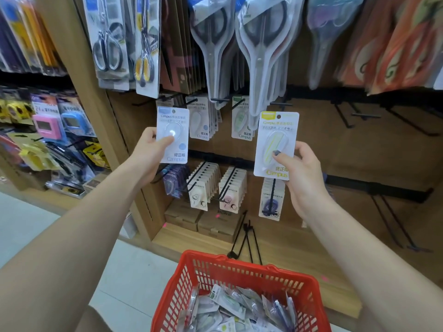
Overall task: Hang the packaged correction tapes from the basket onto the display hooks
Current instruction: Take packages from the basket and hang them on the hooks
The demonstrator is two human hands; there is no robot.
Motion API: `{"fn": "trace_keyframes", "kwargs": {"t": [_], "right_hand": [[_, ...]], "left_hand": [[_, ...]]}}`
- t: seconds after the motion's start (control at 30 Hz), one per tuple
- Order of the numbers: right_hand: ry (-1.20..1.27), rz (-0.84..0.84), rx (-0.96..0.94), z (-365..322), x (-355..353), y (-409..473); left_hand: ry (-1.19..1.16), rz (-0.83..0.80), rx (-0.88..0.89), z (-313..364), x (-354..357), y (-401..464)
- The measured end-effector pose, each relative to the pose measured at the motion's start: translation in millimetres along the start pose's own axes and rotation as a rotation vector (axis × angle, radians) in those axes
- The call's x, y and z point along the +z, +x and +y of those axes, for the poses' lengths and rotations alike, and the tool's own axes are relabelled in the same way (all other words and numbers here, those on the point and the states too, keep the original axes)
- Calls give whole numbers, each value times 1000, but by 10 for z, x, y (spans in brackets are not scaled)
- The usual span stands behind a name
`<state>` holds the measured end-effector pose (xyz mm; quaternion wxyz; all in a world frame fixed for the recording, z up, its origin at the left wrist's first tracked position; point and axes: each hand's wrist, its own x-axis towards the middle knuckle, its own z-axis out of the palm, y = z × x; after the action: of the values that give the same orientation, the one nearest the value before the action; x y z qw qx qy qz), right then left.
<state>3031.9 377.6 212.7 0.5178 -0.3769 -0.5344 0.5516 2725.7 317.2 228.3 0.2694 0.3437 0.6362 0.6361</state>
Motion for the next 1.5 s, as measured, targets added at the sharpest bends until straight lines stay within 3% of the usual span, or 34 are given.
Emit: {"fn": "trace_keyframes", "kwargs": {"t": [0.4, 1.3, 1.5], "right_hand": [[-46, 2, -29, 49, 38, 54], [-138, 70, -175, 118, -12, 43], [-112, 83, -84, 132, -20, 166]], "left_hand": [[-85, 10, 37, -17, 9, 0], [8, 3, -56, -3, 281, 257], [-1, 16, -70, -55, 305, 279]]}}
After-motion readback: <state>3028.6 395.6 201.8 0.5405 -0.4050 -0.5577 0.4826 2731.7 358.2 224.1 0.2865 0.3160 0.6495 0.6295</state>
